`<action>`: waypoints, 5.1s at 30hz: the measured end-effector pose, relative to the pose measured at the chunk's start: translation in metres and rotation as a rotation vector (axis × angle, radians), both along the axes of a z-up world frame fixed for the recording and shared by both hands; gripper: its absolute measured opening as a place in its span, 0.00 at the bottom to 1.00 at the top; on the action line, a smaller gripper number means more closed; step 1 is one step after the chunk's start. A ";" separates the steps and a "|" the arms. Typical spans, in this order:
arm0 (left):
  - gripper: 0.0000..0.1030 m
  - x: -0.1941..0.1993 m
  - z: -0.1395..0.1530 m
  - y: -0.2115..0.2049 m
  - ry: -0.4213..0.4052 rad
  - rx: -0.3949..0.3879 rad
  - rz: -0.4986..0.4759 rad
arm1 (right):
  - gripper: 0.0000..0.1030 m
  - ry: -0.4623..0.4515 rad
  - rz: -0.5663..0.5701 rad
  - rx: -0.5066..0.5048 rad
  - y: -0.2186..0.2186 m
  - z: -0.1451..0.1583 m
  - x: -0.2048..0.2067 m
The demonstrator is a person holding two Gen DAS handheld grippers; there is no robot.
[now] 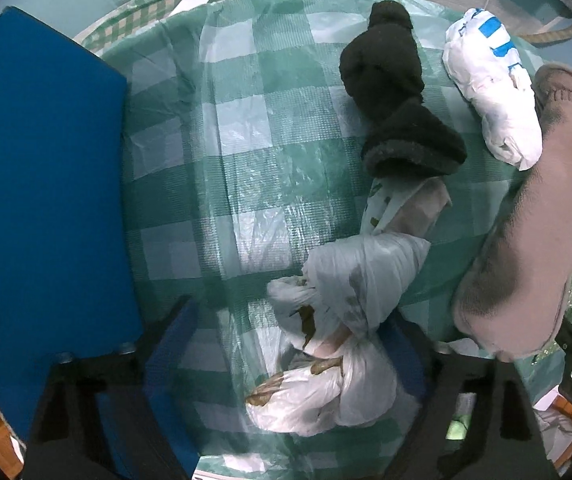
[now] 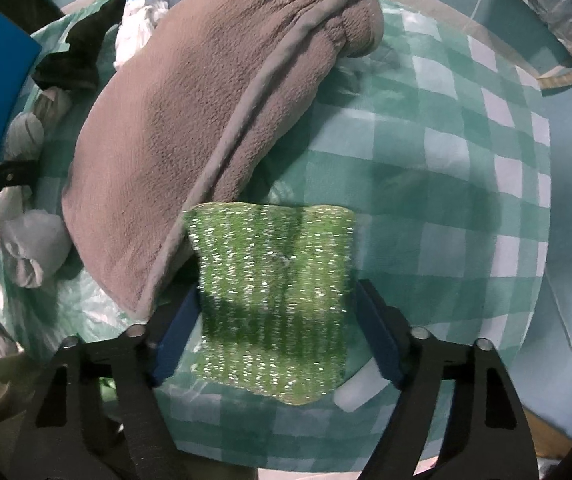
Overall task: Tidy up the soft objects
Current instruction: 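Grasp the white plastic bag with the left tool while the right grasps the green scrubber, then carry the plastic bag and green scrubber with both tools over the box, then open both tools to drop the bag and scrubber into the box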
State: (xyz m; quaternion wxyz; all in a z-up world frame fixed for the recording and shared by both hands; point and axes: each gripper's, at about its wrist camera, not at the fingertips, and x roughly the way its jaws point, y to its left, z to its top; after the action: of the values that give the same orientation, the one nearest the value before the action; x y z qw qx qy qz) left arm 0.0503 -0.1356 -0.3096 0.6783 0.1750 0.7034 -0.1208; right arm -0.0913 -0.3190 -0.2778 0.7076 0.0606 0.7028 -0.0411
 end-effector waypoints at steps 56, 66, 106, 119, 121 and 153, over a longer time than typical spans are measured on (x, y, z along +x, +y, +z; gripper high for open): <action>0.45 -0.066 0.180 0.067 -0.235 -0.116 -0.057 | 0.25 -0.176 0.241 0.061 0.076 0.160 0.058; 0.45 -0.060 0.198 0.104 -0.273 -0.097 0.021 | 0.25 -0.206 0.329 0.087 0.120 0.180 0.084; 0.45 -0.034 0.170 0.254 -0.245 -0.026 0.318 | 0.25 -0.168 0.646 0.203 0.312 0.149 0.167; 0.62 -0.032 0.162 0.277 -0.229 -0.032 0.390 | 0.43 -0.168 0.644 0.193 0.335 0.138 0.173; 0.70 -0.032 0.165 0.278 -0.245 -0.031 0.393 | 0.64 -0.181 0.639 0.188 0.335 0.141 0.172; 0.75 -0.036 0.209 0.224 -0.329 -0.036 0.227 | 0.68 -0.276 0.455 0.166 0.272 0.194 0.153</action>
State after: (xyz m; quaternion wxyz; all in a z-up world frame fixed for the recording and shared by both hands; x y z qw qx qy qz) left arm 0.0139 0.0881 -0.1011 0.7963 0.1000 0.5960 -0.0260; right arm 0.0616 -0.0474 -0.0843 0.7805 -0.0360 0.5961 0.1849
